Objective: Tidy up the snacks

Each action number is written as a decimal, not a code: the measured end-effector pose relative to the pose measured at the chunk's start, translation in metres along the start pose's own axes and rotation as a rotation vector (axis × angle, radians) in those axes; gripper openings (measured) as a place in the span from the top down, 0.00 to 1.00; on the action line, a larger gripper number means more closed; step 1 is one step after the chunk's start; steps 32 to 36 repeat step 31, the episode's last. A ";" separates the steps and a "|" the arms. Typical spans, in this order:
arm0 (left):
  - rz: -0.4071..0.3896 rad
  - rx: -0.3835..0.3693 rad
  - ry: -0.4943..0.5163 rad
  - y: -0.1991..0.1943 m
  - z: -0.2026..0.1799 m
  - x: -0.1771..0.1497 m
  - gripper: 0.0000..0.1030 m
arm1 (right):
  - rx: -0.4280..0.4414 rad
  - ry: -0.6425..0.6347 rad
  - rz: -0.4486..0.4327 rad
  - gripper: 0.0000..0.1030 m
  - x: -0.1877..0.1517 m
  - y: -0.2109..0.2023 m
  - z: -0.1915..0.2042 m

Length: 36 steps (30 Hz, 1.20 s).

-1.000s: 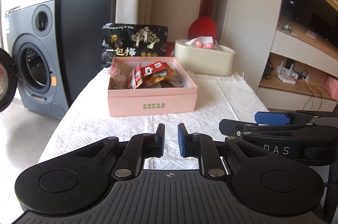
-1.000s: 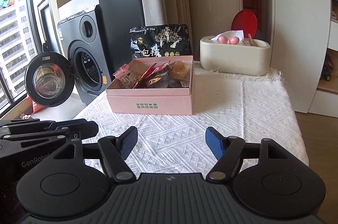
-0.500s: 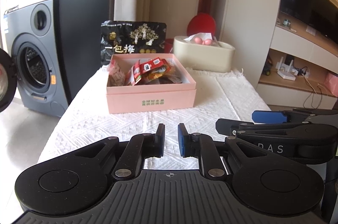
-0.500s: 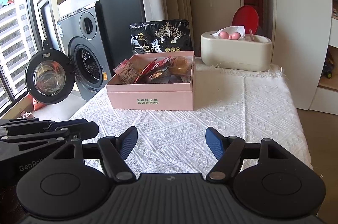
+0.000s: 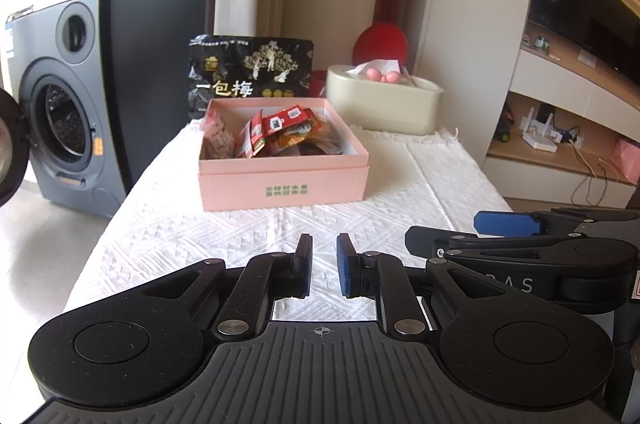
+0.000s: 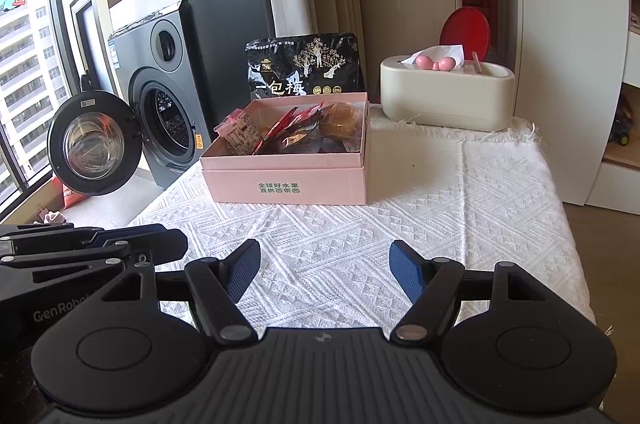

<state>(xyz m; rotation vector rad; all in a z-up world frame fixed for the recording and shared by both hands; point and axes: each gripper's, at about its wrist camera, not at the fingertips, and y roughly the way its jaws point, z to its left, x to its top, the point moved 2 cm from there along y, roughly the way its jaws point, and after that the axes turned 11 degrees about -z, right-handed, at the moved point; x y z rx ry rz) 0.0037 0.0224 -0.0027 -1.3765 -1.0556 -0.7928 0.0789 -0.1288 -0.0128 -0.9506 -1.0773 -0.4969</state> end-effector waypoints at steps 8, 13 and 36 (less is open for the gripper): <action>0.000 0.000 0.000 0.000 0.000 0.000 0.83 | 0.000 0.000 0.001 0.30 0.000 0.000 0.000; 0.000 0.000 0.000 0.000 0.000 0.000 0.83 | -0.001 -0.001 0.002 0.30 -0.001 0.000 0.000; 0.003 0.026 -0.006 0.011 0.010 -0.008 0.83 | 0.011 -0.010 0.005 0.29 -0.002 0.006 0.002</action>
